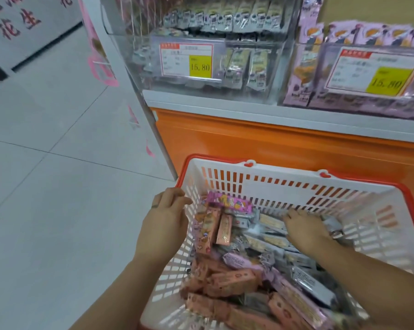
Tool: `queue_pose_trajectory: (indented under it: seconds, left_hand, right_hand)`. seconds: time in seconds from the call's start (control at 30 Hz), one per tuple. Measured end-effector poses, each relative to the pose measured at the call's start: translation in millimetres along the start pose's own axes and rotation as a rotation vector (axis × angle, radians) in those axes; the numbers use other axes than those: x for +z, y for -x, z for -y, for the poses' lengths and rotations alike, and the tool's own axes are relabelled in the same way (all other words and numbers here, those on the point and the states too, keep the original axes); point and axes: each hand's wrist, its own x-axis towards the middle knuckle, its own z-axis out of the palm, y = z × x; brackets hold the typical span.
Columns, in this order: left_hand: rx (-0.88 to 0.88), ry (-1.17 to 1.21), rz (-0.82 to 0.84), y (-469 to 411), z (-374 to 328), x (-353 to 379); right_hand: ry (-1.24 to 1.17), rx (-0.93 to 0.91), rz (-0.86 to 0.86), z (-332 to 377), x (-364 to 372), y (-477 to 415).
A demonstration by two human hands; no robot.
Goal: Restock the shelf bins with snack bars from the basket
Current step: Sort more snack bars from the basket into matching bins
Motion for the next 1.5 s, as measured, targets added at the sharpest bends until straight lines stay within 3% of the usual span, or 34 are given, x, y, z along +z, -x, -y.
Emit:
queue_pose_trajectory:
  seconds: [0.1, 0.2, 0.33, 0.43, 0.57, 0.7, 0.8, 0.9, 0.97, 1.07, 1.2, 1.37, 1.5]
  left_hand:
    - [0.014, -0.004, 0.002, -0.1, 0.5, -0.3]
    - [0.038, 0.002, 0.037, 1.0, 5.3, -2.6]
    - [-0.025, -0.074, 0.292, -11.4, -8.5, -27.6]
    - [-0.125, 0.154, 0.532, -33.7, -40.3, -71.1]
    - [-0.132, 0.540, 0.706, -56.1, -96.2, -149.2]
    - [-0.171, 0.861, 0.648, -56.9, -132.1, -199.6]
    - [-0.253, 1.051, 0.453, -54.8, -151.3, -206.3]
    - [-0.356, 1.232, 0.113, -55.7, -169.5, -208.6]
    - [-0.440, 1.393, -0.006, -57.8, -176.0, -207.9]
    - [-0.502, 1.649, -0.060, -58.4, -175.6, -199.9]
    - [-0.463, 1.620, -0.064, -65.3, -165.8, -196.3]
    - [-0.417, 1.529, -0.069, -90.9, -143.0, -204.6]
    - [-0.472, 1.568, -0.185, -101.3, -123.8, -199.8]
  right_hand:
    - [-0.077, 0.015, -0.030, -4.1, -5.3, 3.8]
    - [-0.405, 0.075, -0.091, -12.0, -32.1, 20.4]
    - [-0.866, 0.041, -0.193, -21.9, -91.6, 62.3]
    - [-1.101, -0.011, -0.215, -30.1, -139.8, 96.3]
    - [-1.415, 0.004, -0.184, -34.6, -187.3, 136.2]
    - [-1.832, 0.014, -0.076, -33.1, -217.9, 169.5]
    - [-2.012, -0.052, 0.039, -31.0, -241.5, 190.4]
    - [-2.010, -0.139, 0.049, -26.6, -267.1, 207.0]
    - [-1.897, -0.206, -0.021, -23.9, -281.0, 212.2]
    - [-1.549, -0.280, -0.236, -21.8, -295.6, 213.8]
    - [-1.244, -0.313, -0.415, -16.4, -310.3, 208.3]
    - [-1.358, -0.349, -0.406, 1.3, -332.9, 175.1]
    - [-1.437, -0.323, -0.456, 14.2, -362.9, 124.4]
